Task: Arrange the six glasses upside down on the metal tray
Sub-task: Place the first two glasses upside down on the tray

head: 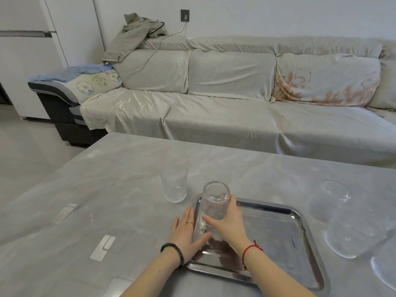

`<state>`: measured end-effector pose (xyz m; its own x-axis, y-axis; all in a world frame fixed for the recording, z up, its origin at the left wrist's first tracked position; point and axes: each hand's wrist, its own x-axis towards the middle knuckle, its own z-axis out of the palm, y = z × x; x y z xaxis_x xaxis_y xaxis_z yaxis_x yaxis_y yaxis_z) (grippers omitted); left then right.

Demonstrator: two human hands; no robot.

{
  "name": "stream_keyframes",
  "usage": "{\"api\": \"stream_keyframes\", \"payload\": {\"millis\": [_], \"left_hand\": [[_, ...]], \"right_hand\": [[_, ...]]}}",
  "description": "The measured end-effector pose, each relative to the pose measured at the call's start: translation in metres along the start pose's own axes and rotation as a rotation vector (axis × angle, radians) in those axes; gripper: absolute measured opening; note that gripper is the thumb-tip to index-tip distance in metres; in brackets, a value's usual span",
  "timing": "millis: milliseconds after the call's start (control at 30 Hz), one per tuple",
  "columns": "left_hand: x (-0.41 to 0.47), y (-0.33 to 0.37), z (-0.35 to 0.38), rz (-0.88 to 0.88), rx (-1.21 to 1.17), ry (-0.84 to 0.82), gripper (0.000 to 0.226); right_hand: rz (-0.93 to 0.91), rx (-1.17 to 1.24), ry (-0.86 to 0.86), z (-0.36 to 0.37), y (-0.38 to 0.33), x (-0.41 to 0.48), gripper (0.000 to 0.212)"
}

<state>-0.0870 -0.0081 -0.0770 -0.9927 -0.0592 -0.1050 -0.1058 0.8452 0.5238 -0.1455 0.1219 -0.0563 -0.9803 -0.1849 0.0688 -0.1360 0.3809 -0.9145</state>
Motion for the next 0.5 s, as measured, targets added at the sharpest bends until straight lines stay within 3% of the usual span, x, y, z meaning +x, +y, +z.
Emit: {"api": "stream_keyframes", "payload": {"millis": [200, 300, 400, 500], "left_hand": [[0.0, -0.002, 0.001, -0.007, -0.059, 0.002, 0.088], [-0.002, -0.002, -0.007, -0.02, -0.309, 0.011, 0.088], [0.001, -0.004, -0.023, -0.071, -0.551, 0.233, 0.089], [0.015, -0.013, -0.046, -0.165, -0.592, 0.422, 0.095]], "right_hand": [[0.029, -0.044, -0.051, 0.003, -0.001, -0.002, 0.087], [0.035, -0.086, -0.087, -0.003, -0.001, -0.008, 0.097], [0.037, -0.072, -0.063, -0.011, 0.002, -0.022, 0.101], [0.057, -0.062, -0.024, -0.017, 0.007, -0.038, 0.089]]}}
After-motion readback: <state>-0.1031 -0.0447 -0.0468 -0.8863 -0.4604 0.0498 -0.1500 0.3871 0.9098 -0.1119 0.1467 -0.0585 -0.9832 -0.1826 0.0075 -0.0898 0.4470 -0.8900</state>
